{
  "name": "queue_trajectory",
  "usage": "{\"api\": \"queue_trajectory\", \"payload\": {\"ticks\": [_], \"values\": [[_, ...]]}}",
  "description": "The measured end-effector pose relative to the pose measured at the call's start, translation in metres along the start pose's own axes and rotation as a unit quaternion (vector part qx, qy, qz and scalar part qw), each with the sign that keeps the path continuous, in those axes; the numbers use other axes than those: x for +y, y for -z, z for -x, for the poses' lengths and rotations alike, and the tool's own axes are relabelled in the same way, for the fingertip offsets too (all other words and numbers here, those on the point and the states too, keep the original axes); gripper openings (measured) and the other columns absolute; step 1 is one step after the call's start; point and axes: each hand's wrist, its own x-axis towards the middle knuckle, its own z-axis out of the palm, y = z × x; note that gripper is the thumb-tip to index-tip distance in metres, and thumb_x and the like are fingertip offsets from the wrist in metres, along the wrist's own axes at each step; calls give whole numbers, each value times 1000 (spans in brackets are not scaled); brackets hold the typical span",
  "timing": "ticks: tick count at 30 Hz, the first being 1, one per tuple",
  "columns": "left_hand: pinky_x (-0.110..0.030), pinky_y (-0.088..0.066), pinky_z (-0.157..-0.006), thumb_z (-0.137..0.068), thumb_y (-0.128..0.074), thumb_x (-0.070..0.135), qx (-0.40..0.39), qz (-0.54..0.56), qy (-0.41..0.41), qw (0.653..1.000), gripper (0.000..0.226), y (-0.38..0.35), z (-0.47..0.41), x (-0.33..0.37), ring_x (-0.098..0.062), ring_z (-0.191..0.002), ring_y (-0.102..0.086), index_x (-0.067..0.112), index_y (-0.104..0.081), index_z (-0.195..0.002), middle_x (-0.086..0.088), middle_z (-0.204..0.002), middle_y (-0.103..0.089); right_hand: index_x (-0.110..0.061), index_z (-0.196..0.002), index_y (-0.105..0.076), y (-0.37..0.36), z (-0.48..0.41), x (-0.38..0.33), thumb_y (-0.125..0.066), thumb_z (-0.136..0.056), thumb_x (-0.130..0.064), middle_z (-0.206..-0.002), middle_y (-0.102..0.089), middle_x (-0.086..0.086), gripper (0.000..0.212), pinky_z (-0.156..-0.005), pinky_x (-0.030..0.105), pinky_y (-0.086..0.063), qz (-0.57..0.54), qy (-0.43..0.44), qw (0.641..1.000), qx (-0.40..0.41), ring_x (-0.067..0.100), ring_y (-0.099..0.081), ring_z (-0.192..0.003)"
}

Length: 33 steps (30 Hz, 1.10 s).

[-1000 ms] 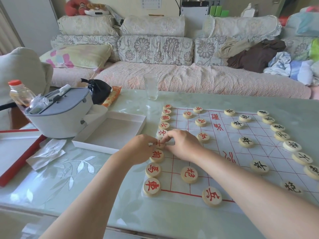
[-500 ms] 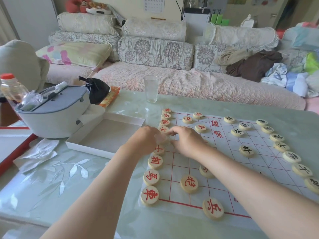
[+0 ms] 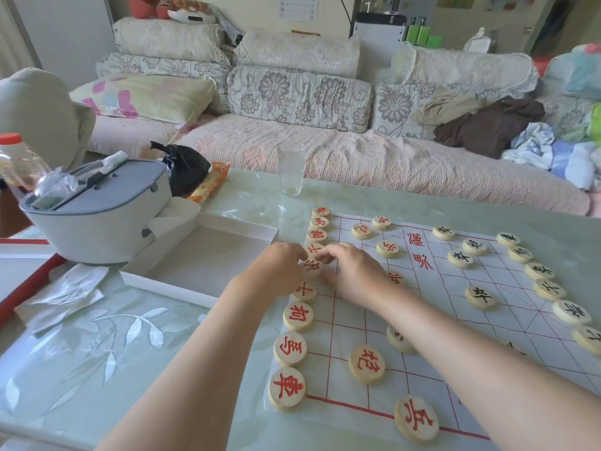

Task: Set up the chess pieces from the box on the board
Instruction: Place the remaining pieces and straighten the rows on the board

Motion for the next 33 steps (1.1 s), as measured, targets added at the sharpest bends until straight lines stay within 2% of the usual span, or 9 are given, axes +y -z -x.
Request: {"api": "queue_trajectory", "payload": {"ticks": [4,6,10,15,18,23,26,31,33], "values": [[-31,-48,-91,-92,-42,7,-19,-23,0,1000,39,2,4,-1,-25,-110,-57,20,-63,-123,-5,-124,-61,-39,-117,-63,-1,3,0,-63,-91,-29,-112,-64,-16,28,-85,32,-48,-12,-9,1000,-7,11,-59,-101],[-28,-47,-87,-93,-43,9,-21,-21,6,1000,41,3,4,-2,-24,-111,-57,23,-61,-127,-4,-127,-58,-38,-118,-63,-1,4,1,-64,-91,-30,-112,-63,-15,28,-82,30,-47,-9,-4,1000,-8,11,-59,-100],[-25,-42,-83,-94,-44,11,-19,-18,7,1000,44,5,5,-3,-23,-115,-54,25,-55,-134,-4,-133,-54,-39,-120,-62,-2,4,3,-67,-89,-35,-117,-60,-15,31,-87,32,-47,-25,-5,1000,-2,10,-57,-105],[-31,-48,-84,-94,-45,12,-24,-19,1,1000,38,3,5,-2,-25,-104,-58,23,-61,-127,-6,-122,-61,-41,-114,-65,-5,0,2,-67,-88,-35,-114,-64,-20,27,-90,34,-49,-41,-11,999,-12,9,-60,-103],[-25,-44,-83,-94,-46,12,-19,-4,1,1000,42,1,1,-4,-22,-112,-56,25,-55,-133,-2,-130,-57,-41,-114,-64,-5,-3,5,-67,-88,-36,-111,-63,-21,27,-90,33,-49,-42,-13,999,-10,8,-60,-104],[-22,-38,-87,-95,-44,10,26,61,9,998,45,3,-11,-1,-19,-120,-51,24,-48,-138,0,-136,-51,-36,-113,-63,4,-20,13,-66,-90,-33,-116,-62,-14,23,-88,34,-50,-33,-28,998,51,11,-59,-107],[-24,-39,-90,-94,-43,9,12,56,13,998,48,-1,-18,1,-20,-123,-50,24,-45,-140,0,-139,-50,-37,-114,-64,4,-30,15,-65,-91,-32,-120,-63,-12,23,-90,37,-50,-21,-35,998,40,14,-59,-110],[-27,-44,-91,-90,-45,10,-2,51,5,999,49,-6,-23,4,-22,-119,-53,25,-51,-136,-3,-137,-53,-40,-108,-66,1,-37,13,-65,-89,-36,-115,-65,-18,20,-88,33,-50,-29,-49,998,24,13,-61,-106],[-26,-44,-87,-89,-45,9,2,49,4,999,50,-6,-24,3,-22,-117,-54,26,-51,-136,-3,-136,-53,-40,-104,-66,2,-38,12,-69,-86,-46,-111,-64,-18,19,-86,31,-49,-37,-56,997,23,12,-60,-103]]}}
